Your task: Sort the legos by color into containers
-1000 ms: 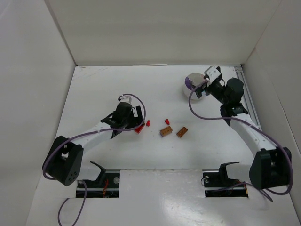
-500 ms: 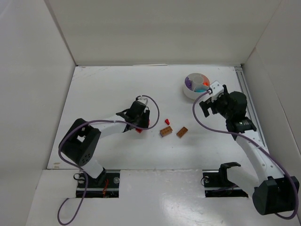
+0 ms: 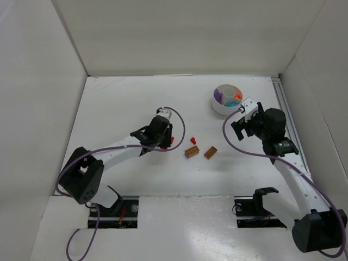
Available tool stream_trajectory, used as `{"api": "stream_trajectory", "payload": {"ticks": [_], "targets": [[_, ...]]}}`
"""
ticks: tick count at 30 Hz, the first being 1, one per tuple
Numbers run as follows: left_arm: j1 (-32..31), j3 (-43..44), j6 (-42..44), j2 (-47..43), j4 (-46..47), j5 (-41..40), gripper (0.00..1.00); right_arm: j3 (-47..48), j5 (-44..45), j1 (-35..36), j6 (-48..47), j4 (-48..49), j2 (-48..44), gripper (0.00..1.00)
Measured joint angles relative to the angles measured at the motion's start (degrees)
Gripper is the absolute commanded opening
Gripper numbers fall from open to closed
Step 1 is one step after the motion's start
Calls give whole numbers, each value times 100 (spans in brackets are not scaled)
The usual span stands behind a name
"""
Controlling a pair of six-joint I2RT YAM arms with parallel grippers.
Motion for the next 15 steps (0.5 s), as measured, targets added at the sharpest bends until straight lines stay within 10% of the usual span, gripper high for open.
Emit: {"api": "stream_trajectory", "payload": {"ticks": [15], "targets": [[2, 2671, 446, 1110, 2013, 146, 12, 33, 688, -498, 459, -225, -184, 100]]}}
